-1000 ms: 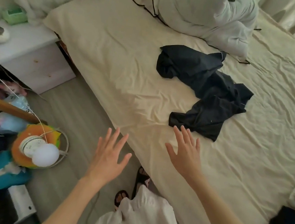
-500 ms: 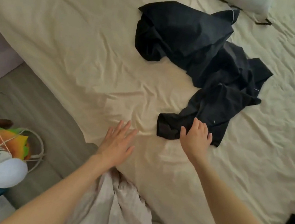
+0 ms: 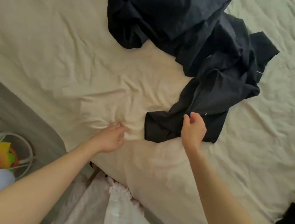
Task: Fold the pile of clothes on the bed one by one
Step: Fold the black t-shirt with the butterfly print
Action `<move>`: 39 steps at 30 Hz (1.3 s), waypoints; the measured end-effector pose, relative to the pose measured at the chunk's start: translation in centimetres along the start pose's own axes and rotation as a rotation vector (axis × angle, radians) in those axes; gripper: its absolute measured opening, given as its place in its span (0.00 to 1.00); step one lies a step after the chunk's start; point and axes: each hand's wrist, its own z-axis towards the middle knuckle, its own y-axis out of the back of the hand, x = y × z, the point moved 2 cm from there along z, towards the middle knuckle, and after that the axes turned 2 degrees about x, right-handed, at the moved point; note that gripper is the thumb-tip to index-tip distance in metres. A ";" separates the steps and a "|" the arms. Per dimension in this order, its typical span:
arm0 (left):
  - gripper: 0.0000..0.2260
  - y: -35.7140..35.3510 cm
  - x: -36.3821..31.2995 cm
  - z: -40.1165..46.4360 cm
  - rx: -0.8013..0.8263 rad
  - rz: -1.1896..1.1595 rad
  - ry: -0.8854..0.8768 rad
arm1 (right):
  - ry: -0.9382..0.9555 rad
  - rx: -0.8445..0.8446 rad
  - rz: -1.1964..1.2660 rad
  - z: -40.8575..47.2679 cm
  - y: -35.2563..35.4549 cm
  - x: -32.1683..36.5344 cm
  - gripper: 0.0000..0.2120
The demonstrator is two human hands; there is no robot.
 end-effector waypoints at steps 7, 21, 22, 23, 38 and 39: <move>0.19 5.1 -8.0 -4.9 -0.251 -0.940 -0.063 | 0.266 0.174 0.241 -8.4 0.8 5.6 0.04; 0.03 5.5 0.0 -14.1 -0.704 -0.958 0.174 | 0.244 0.243 0.129 -11.3 2.6 6.2 0.10; 0.03 4.9 1.6 -15.3 -0.757 -0.937 0.238 | 0.210 0.216 0.128 -10.6 2.6 6.0 0.11; 0.02 4.2 3.3 -16.4 -0.799 -0.909 0.313 | 0.178 0.210 0.123 -10.1 2.1 5.9 0.13; 0.14 -0.3 7.5 -11.3 -0.565 -0.569 0.327 | -0.283 0.110 0.375 -0.2 -8.7 7.4 0.13; 0.15 -0.4 7.0 -10.9 -0.580 -0.545 0.295 | -0.247 0.070 0.398 -0.7 -8.6 7.5 0.07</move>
